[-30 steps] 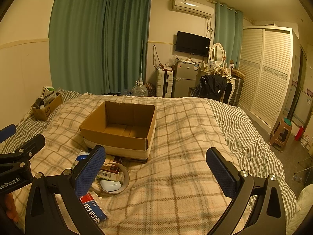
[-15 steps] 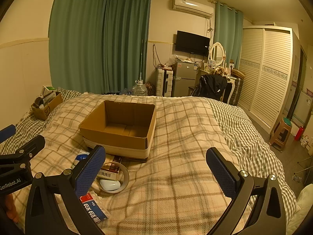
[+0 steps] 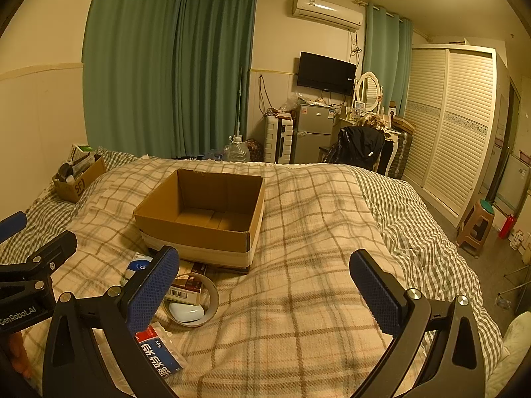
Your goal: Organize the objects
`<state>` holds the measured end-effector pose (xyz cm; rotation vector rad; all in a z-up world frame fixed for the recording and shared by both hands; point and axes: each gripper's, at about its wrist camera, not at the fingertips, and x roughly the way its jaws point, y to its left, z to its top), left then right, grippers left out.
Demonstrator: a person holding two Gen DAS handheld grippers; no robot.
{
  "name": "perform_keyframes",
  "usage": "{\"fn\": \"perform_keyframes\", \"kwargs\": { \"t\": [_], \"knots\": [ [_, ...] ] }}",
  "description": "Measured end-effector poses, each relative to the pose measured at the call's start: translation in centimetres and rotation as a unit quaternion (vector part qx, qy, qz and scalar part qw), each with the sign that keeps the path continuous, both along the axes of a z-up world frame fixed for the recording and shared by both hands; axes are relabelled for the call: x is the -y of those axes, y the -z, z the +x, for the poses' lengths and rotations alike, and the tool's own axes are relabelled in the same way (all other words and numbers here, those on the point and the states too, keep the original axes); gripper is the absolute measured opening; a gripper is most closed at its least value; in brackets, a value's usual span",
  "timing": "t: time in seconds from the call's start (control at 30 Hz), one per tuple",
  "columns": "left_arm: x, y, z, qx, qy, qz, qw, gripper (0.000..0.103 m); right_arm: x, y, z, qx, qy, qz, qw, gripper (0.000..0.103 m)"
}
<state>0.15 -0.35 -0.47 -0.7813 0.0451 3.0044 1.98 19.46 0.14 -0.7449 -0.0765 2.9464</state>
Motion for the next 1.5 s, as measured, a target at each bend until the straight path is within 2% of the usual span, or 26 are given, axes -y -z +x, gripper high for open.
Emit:
{"fn": "perform_keyframes", "kwargs": {
  "t": [0.5,0.7,0.87,0.97,1.23,1.3,1.4,1.5],
  "knots": [
    [1.4,0.1,0.7,0.024,-0.004,-0.01,0.9996,0.103,1.0,-0.9,1.0,0.004,0.0,0.018,1.0,0.103],
    [3.4,1.3,2.1,0.047,-0.013,-0.03,0.9984,0.103,3.3,-0.2,2.6,0.035,-0.022,0.029,0.999,0.103],
    [5.5,3.5,3.2,0.073,-0.032,-0.038,0.9961,0.103,6.5,2.3,3.2,0.078,-0.067,0.038,0.994,0.103],
    [6.3,4.4,3.4,0.082,-0.036,-0.033,0.9955,0.103,8.2,4.3,2.8,0.109,-0.09,0.052,0.989,0.103],
    [6.4,5.7,3.1,0.092,-0.027,-0.028,0.9949,0.103,10.5,8.3,1.5,0.145,-0.169,0.067,0.973,0.103],
    [6.2,6.1,2.9,0.097,-0.024,-0.029,0.9946,0.103,10.5,8.6,1.0,0.156,-0.187,0.058,0.968,0.103],
    [6.1,6.5,2.7,0.103,-0.024,-0.031,0.9939,0.103,10.5,9.8,-0.5,0.197,-0.209,0.036,0.957,0.103],
    [6.1,6.9,2.4,0.109,-0.028,-0.032,0.9931,0.103,10.1,11.2,-2.2,0.232,-0.22,-0.001,0.948,0.103]
  ]
}}
